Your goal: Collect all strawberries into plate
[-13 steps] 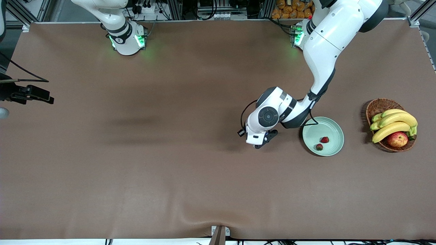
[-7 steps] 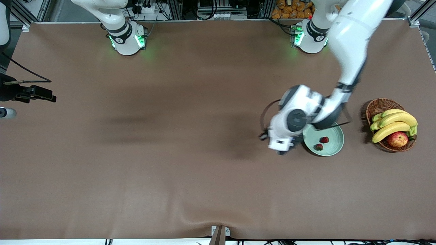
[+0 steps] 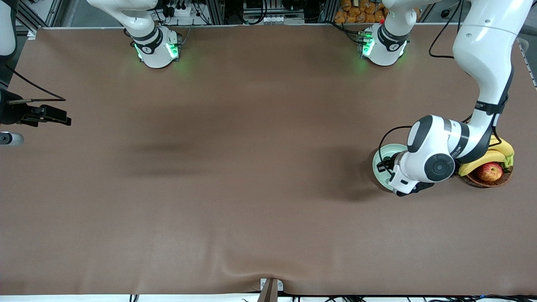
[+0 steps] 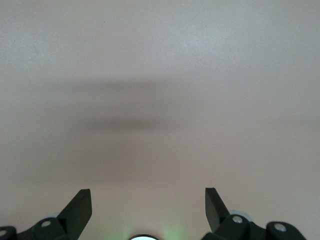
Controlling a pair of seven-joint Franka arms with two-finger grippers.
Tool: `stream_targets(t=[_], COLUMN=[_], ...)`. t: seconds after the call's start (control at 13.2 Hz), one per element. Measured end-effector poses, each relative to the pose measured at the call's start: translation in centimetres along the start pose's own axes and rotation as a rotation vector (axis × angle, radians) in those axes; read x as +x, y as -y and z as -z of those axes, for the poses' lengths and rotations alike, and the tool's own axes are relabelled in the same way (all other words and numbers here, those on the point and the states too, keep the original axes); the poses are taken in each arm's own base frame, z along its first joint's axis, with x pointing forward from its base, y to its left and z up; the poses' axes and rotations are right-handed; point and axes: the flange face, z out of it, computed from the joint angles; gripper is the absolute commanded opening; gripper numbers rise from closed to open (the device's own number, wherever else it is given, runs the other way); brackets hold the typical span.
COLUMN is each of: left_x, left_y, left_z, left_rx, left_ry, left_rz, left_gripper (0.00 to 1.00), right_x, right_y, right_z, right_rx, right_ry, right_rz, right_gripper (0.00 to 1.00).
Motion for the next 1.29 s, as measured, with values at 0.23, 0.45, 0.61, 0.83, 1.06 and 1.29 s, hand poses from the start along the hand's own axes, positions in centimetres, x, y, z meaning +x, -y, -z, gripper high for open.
stream_targets(t=[0.23,0.45,0.61,0.83,1.06,1.29], left_x=[0.3,0.0,-1.7,-5.4,-8.7,-12.1], left_y=[0.1,0.9,1.1,2.0,3.4,4.2], left_z=[0.5,6.1,12.2,21.1,27.5,31.4], left_rx=[-0.010,-0.014,-0.016,-0.031,-0.042,-0.057], left_ry=[-0.016,-0.081,-0.120,-0.190,-0.280,-0.317], left_rz=[-0.035,-0.042,-0.039,-0.021,0.001,-0.011], left_gripper=[1.00,1.00,1.00,1.00,1.00,1.00], right_x=[0.0,0.1,0.2,0.3,-0.7,-2.1], right_y=[-0.1,0.4,1.8,2.8,2.5,2.6], right_z=[0.0,0.0,0.0,0.1,1.5,3.7], right_rx=[-0.002,-0.003,-0.007,-0.011,-0.007,-0.004], right_ry=[-0.005,-0.003,-0.002,-0.003,0.026,0.046], right_rz=[-0.002,0.007,0.031,0.048,0.026,-0.003], right_gripper=[1.00,1.00,1.00,1.00,1.00,1.00])
